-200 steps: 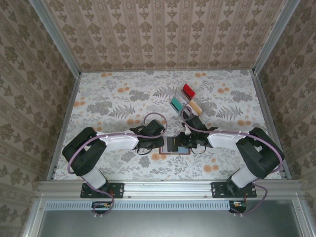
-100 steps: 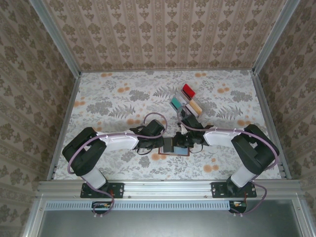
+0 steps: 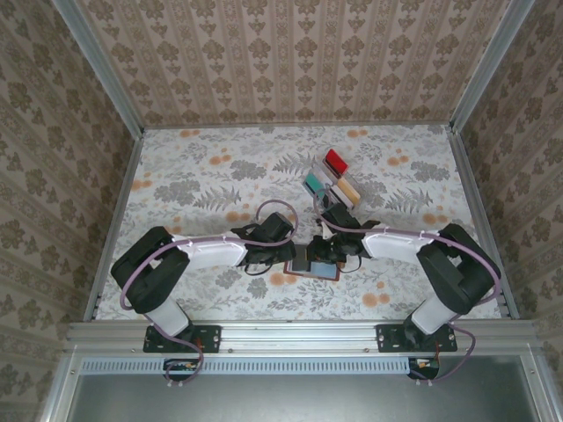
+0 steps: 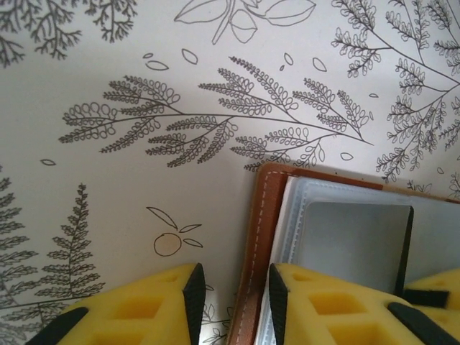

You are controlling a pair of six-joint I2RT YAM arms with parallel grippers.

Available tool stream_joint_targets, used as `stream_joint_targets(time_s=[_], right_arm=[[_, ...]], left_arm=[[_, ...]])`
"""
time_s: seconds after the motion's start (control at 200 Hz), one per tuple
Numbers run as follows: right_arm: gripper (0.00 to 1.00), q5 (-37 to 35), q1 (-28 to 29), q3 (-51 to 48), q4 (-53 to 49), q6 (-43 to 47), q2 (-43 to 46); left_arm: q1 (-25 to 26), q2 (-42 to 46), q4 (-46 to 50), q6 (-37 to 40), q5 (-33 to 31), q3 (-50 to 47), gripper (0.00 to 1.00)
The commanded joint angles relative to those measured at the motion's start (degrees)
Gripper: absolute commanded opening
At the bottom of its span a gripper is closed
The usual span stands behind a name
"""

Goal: Put the credit cards into the card holder
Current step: Insert the credit card into the card slot.

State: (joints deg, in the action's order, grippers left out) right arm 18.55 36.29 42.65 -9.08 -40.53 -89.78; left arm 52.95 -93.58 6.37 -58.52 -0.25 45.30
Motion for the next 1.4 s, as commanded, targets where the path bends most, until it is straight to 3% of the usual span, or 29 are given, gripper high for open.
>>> stream_joint_targets(time_s=[0.0, 0.32, 0.7, 0.82, 1.05, 1.395], right_arm=[[0.22, -4.67, 0.37, 0.5, -6.11, 2.55, 2.75], [0.18, -10.68, 0.36, -0.06, -13.11, 5.38, -0.22], [0.17, -19.03, 0.28, 2.3, -20.71, 7.37, 3.67], [0.19, -17.63, 0.36, 3.99, -21.15, 7.62, 6.61], [0.17, -5.62, 0.46, 2.67, -12.31, 4.38, 9.14], [0.16, -2.28, 0.44, -0.72, -8.69, 1.74, 3.67]], left_arm=[[0.4, -2.7, 3.47, 0.25, -0.04, 0.11, 0.29], [1.1, -4.66, 4.39, 0.09, -0.58, 0.95, 0.25], [1.34, -3.4, 4.7, 0.14, -1.42, 0.69, 0.24], [1.61, -1.85, 4.78, 1.1, -1.81, 1.04, 0.25], [1.81, 1.4, 3.2, 2.32, -2.05, 1.39, 0.32], [2.67, -0.03, -2.71, 3.01, 3.36, 1.21, 0.37]])
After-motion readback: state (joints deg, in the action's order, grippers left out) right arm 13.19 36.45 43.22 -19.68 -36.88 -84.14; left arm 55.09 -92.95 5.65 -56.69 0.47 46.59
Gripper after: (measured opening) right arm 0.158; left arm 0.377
